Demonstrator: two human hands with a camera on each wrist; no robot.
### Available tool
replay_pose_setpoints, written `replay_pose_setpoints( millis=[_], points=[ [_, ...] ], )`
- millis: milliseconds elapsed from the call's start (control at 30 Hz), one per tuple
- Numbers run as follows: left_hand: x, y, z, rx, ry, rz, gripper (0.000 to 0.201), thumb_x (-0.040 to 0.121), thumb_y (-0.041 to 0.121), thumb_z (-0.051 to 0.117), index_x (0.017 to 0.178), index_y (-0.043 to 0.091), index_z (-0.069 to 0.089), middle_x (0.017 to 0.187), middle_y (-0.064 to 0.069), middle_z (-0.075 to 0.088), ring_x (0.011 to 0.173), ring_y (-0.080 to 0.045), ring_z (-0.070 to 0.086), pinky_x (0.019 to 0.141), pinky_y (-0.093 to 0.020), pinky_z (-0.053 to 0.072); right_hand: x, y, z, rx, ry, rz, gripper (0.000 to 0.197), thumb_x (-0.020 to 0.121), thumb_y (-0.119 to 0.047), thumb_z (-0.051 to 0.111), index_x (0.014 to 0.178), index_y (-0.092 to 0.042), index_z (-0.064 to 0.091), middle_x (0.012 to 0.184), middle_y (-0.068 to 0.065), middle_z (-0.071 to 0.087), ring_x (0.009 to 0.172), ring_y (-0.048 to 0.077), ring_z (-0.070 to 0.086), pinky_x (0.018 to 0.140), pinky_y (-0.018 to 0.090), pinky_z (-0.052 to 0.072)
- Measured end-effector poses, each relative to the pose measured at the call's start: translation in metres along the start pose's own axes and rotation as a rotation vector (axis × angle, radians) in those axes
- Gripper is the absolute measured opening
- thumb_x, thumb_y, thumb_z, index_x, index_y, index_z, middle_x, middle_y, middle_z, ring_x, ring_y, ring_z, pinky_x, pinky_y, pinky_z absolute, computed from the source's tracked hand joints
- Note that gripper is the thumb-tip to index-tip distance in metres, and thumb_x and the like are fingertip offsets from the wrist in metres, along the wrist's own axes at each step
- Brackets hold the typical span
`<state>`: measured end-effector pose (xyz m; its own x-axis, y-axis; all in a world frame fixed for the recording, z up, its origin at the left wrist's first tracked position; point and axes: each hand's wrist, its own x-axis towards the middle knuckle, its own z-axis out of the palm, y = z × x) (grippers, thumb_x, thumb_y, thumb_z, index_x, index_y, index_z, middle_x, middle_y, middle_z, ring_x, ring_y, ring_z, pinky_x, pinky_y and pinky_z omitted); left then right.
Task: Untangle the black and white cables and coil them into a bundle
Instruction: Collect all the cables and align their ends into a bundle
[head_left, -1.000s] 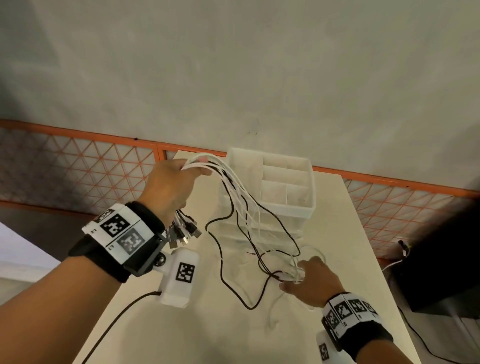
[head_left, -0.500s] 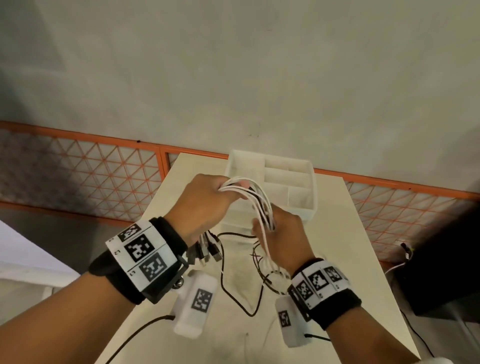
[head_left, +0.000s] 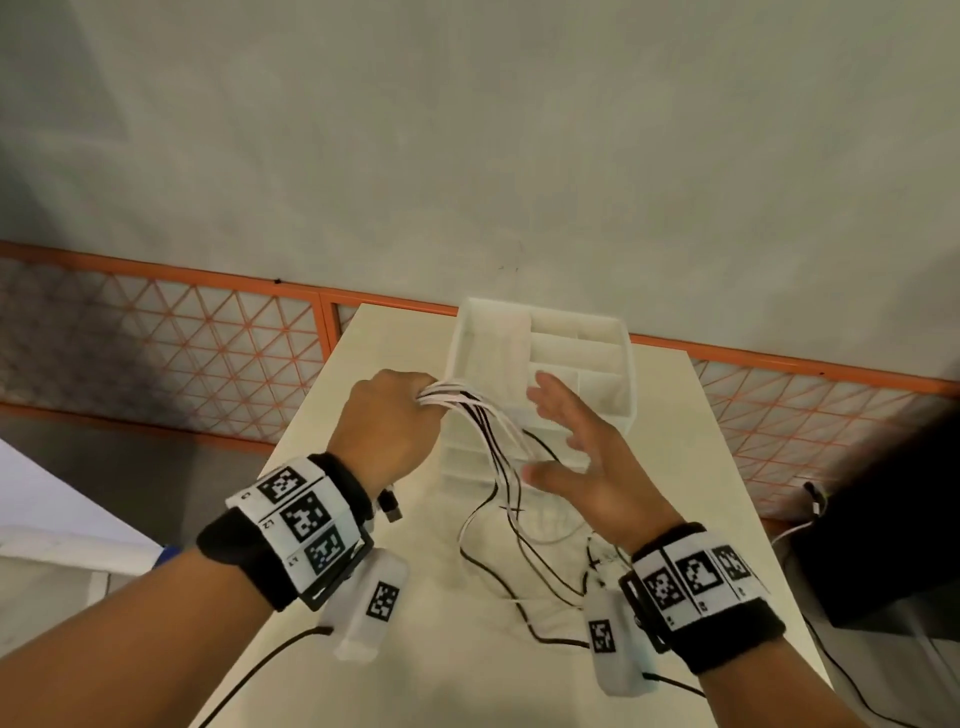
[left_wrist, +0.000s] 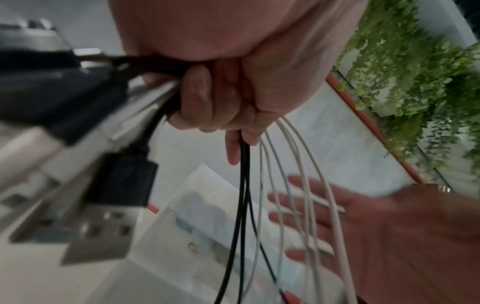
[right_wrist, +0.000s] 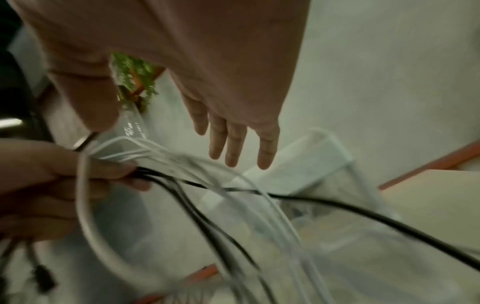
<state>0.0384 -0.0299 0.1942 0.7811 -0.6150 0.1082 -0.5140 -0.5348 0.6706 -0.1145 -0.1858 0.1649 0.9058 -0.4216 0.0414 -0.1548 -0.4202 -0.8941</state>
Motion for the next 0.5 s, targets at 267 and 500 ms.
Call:
replay_pose_setpoints(
  millis=[267, 500],
  points=[
    [-0.007, 0.025, -0.003, -0.08, -0.064, 0.21, 0.035, 0.094, 0.029, 0.058, 0.068, 0.007, 0.059, 0.052, 0.002, 0.047, 0.048, -0.011, 0.037, 0.049, -0.021, 0.032, 0.019, 0.026, 0.028, -0.197, 0.247, 0.053, 0.038, 0.089, -0.016, 0.069, 0.125, -0.029, 0.063, 0.085, -0.004, 0.077, 0.075, 0.007, 0.07, 0.072, 0.023, 0.051],
    [-0.003, -0.041, -0.001, 0.073, -0.231, 0.105, 0.029, 0.087, 0.053, 0.063, 0.08, 0.025, 0.067, 0.056, 0.005, 0.055, 0.041, -0.003, 0.045, 0.044, -0.016, 0.037, 0.014, 0.036, -0.026, -0.107, 0.649, 0.245, 0.04, 0.073, 0.001, 0.07, 0.096, -0.029, 0.081, 0.081, -0.013, 0.076, 0.07, 0.004, 0.068, 0.066, 0.016, 0.051]
  ],
)
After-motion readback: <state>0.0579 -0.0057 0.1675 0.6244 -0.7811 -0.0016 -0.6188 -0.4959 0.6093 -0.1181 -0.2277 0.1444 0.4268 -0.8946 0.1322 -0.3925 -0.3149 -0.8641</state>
